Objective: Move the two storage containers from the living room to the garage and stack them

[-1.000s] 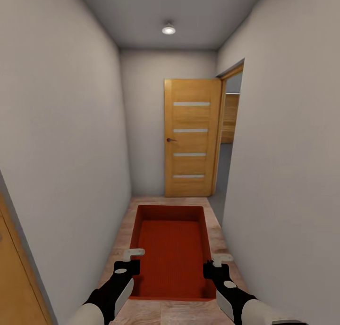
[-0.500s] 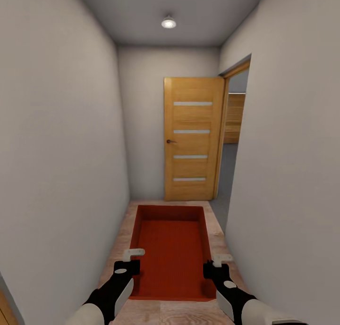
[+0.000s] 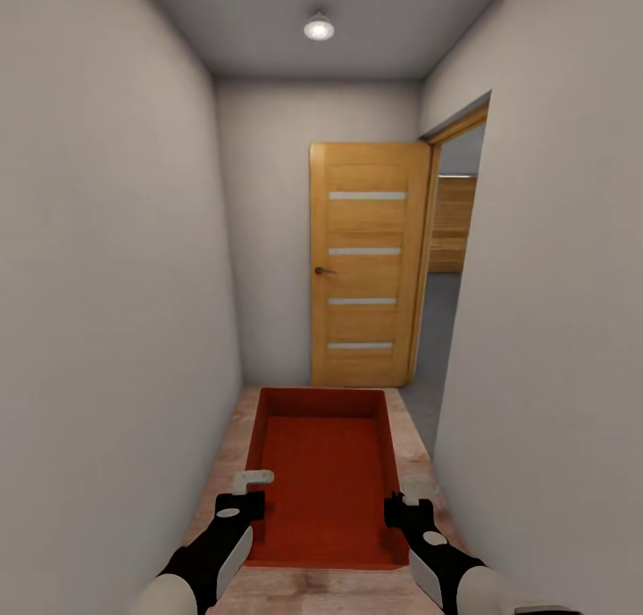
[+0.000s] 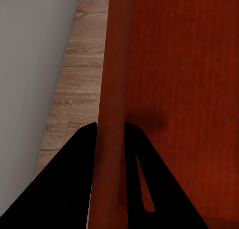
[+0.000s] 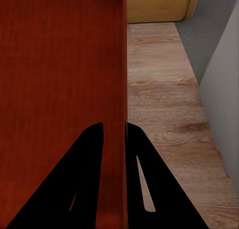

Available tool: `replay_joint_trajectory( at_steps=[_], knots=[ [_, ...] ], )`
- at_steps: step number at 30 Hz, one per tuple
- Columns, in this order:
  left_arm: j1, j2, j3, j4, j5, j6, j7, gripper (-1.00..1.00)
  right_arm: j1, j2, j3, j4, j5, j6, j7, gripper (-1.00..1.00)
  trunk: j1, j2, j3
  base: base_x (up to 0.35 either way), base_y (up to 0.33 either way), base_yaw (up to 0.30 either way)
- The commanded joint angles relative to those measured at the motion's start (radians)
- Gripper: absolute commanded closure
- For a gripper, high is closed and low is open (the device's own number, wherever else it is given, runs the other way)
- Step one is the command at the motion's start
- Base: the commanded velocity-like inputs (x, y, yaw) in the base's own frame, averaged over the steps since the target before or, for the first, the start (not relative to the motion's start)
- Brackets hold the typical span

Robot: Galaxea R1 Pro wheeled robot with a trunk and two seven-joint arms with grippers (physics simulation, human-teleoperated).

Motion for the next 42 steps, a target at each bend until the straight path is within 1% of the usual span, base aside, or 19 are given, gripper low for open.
replay_joint_trajectory(
  at_steps=[1,31,42],
  knots=[
    [-0.001,0.022,0.077,0.0,0.016,0.006,0.011,1.0,0.0,-0.011,0.01,-0.002,0.005,-0.027,0.003,1.0,0.001,0.0,0.0,0.322,0.0,0.0],
    [0.0,0.022,0.077,-0.001,0.016,0.006,0.011,1.0,0.0,-0.011,0.01,-0.002,0.005,-0.028,0.003,1.0,0.001,0.0,0.0,0.322,0.0,0.0],
    [-0.001,0.027,0.077,0.0,0.017,0.006,0.011,1.0,0.0,-0.011,0.01,-0.002,0.005,-0.027,0.003,1.0,0.001,0.0,0.0,0.322,0.0,0.0]
  ],
)
